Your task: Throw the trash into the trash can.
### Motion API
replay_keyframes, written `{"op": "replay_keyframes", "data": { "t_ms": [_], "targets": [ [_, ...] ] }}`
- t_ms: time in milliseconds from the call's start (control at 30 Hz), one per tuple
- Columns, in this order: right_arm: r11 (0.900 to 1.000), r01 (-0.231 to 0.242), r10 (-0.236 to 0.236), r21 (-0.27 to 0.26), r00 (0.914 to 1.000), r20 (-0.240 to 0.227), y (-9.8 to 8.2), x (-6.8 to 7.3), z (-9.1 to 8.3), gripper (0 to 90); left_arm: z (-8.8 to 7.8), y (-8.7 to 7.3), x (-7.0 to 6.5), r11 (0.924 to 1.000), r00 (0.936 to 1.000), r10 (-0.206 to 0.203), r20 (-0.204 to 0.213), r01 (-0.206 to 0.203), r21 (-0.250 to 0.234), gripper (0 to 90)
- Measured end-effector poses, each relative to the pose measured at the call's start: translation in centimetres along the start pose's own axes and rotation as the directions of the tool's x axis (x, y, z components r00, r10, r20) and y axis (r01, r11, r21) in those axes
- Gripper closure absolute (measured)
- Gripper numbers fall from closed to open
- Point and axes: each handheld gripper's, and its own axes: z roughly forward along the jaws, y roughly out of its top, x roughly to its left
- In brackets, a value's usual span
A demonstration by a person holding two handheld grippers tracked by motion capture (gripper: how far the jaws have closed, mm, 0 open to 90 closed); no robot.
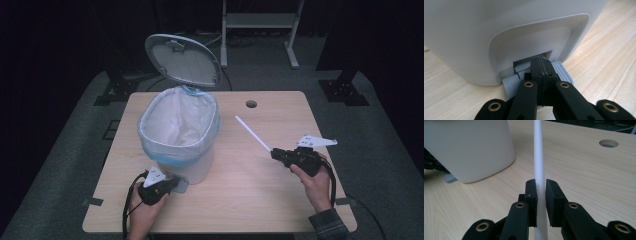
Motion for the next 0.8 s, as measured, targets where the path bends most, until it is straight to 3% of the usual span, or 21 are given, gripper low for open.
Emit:
{"op": "replay_keyframes", "data": {
  "t_ms": [800],
  "targets": [
    [0.994,0.035,-0.041,-0.099,0.9973,-0.06,3.0,0.9,-2.9,79.8,0.0,0.0,0.0,1.0,1.0,-0.004,0.001,0.004,-0.002,90.0]
  ]
}}
